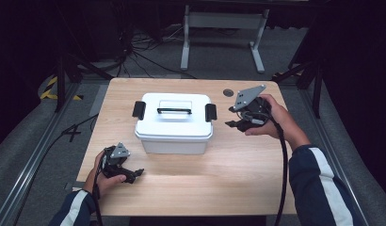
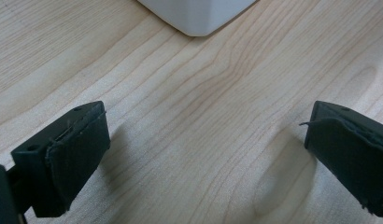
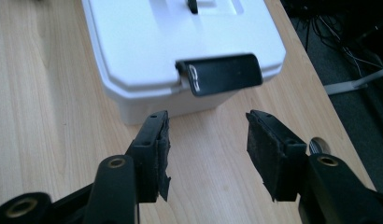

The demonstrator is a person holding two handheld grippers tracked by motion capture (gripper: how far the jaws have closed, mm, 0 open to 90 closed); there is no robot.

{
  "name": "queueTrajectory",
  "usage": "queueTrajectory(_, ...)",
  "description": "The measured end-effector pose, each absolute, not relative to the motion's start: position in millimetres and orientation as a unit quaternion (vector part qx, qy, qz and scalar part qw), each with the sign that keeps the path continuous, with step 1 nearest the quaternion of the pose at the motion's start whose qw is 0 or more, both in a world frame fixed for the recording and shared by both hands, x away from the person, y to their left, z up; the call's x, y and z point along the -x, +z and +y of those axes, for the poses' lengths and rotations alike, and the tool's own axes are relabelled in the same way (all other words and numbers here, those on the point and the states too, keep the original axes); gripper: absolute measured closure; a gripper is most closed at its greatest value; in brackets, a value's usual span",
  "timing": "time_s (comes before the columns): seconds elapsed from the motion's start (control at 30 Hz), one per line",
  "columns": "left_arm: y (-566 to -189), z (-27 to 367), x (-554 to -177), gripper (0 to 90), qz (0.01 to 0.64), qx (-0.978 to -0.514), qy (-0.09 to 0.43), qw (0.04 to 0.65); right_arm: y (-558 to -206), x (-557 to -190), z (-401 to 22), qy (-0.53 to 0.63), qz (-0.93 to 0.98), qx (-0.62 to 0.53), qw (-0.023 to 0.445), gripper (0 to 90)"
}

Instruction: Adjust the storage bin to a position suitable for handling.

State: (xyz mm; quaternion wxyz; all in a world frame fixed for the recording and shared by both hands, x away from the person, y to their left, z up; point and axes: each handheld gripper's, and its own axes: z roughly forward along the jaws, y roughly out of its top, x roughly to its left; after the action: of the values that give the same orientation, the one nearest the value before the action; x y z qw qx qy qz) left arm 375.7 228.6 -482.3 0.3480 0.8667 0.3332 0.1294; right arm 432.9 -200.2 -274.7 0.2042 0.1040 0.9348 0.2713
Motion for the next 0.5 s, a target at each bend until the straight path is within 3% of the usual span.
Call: queueTrajectory(0.5,-482,229,-376,0.5,0.332,-0.867,0.129,0.348,-269,-449,-138,0.248,0.949,-0.054,0.188,49.6)
